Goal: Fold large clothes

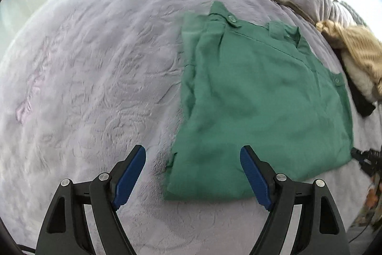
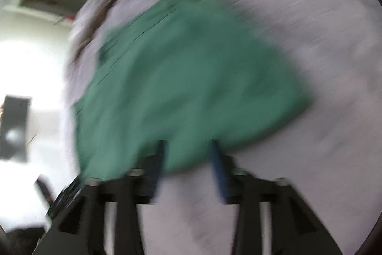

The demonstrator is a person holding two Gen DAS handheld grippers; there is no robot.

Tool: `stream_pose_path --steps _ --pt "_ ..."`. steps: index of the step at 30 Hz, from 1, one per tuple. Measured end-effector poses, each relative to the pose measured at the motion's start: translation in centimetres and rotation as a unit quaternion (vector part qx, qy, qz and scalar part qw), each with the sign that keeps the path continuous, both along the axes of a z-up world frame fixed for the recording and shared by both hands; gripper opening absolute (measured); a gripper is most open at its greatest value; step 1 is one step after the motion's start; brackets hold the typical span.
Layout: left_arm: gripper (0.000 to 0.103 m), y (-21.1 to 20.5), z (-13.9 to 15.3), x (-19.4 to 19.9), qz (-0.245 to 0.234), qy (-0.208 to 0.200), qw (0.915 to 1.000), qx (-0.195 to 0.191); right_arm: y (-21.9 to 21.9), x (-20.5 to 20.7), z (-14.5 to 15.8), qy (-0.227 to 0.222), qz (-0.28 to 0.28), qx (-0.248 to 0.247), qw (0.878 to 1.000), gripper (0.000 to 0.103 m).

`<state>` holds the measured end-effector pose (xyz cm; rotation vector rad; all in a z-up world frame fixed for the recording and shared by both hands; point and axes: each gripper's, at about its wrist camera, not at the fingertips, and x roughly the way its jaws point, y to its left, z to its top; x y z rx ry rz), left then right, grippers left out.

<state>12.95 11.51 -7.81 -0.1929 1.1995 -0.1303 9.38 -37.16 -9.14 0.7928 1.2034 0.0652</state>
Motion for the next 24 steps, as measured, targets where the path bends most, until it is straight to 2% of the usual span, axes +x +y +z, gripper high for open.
stream_pose_path --steps 3,5,6,8,9,10,11,13,15,17,20,22,24 --pt "0.082 0.0 -0.1 0.2 -0.011 -0.002 0.9996 -0.028 5.6 0.1 -2.0 0.023 0.045 0.085 0.995 0.06" --pt "0.075 -0.4 -0.3 0.7 -0.025 0.0 0.9985 -0.049 9.2 0.5 -3.9 0.037 0.051 0.129 0.99 0.06" --pt "0.059 -0.7 -0.4 0.9 -0.031 0.004 0.998 -0.055 10.9 0.8 -4.9 0.041 0.048 0.15 0.987 0.06" --pt "0.041 -1.4 -1.0 1.7 -0.042 0.019 0.9977 -0.05 13.5 1.8 -6.6 0.039 0.032 0.188 0.981 0.06" --pt "0.015 -1.5 -1.3 2.0 -0.048 0.024 0.9973 -0.05 14.7 2.5 -7.6 0.04 0.018 0.204 0.978 0.059" --pt "0.007 -1.5 -1.7 2.2 -0.049 0.035 0.9969 -0.05 15.5 2.9 -8.2 0.043 0.009 0.211 0.977 0.043" --pt "0.007 -1.4 -1.8 2.6 -0.047 0.038 0.9966 -0.056 16.2 3.4 -8.7 0.05 0.0 0.211 0.976 0.018" --pt "0.007 -0.9 -1.2 2.4 -0.048 0.03 0.9961 -0.068 16.8 4.0 -8.5 0.045 -0.004 0.216 0.975 0.016" --pt "0.007 -0.4 -0.1 1.7 -0.057 0.009 0.996 -0.069 17.2 3.9 -7.5 0.03 0.027 0.186 0.982 0.014" --pt "0.007 -0.1 0.1 1.1 -0.068 0.004 0.9953 -0.069 17.3 3.5 -7.7 0.038 0.046 0.156 0.986 0.013" --pt "0.007 0.1 -2.2 0.5 -0.074 0.027 0.9946 -0.067 17.3 3.2 -9.7 0.066 0.041 0.15 0.986 0.013" --pt "0.007 0.0 -3.9 0.3 -0.07 0.036 0.9948 -0.065 17.1 3.5 -9.5 0.069 0.045 0.154 0.985 0.014" --pt "0.008 0.3 -4.1 -0.1 -0.061 0.035 0.9948 -0.073 17.2 3.9 -8.6 0.074 0.073 0.142 0.984 0.014"
